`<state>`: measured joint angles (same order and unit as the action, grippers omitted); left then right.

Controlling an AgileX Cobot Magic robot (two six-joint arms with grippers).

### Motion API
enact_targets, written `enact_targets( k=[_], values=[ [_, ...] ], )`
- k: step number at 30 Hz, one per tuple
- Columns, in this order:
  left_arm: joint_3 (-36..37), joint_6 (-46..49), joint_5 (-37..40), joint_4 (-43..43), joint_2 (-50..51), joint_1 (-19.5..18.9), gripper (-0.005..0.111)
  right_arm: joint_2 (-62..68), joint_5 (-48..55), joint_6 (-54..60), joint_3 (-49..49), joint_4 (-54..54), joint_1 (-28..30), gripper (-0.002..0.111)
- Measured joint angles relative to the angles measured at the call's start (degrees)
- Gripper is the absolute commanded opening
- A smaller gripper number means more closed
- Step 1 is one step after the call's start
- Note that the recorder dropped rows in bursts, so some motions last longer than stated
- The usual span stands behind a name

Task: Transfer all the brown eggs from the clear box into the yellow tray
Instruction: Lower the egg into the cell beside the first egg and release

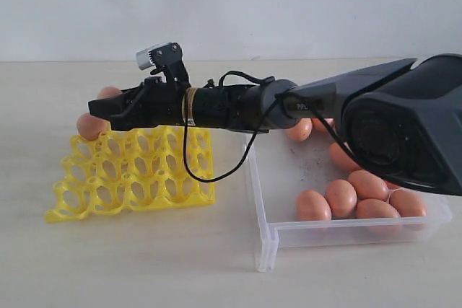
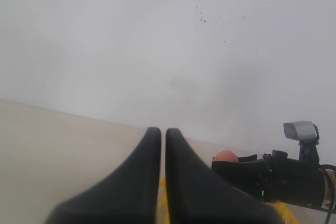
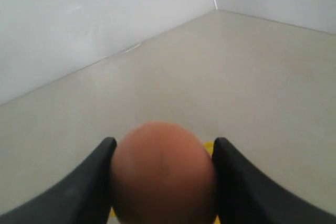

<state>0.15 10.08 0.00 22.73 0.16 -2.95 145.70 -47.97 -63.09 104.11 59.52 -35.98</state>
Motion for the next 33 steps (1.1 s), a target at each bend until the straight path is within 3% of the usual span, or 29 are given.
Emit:
enact_targets(
  k=[10,23,27,33],
  values=[
    [0.0,0.0,0.0,0.0,0.0,0.0,0.004,2.5,8.9,-1.4,4.4,-0.1,-1.6,0.000],
    [0.0,0.0,0.0,0.0,0.0,0.0,0.004,2.8,11.1,-1.6,4.8,-0.3,-1.9,0.000],
    [0.0,0.0,0.0,0.0,0.0,0.0,0.004,2.8,12.7,-2.2,4.8,-0.3,-1.9,0.013],
    [0.0,0.0,0.0,0.0,0.0,0.0,0.004,2.8,13.1,-2.5,4.8,-0.3,-2.3,0.052]
  ],
)
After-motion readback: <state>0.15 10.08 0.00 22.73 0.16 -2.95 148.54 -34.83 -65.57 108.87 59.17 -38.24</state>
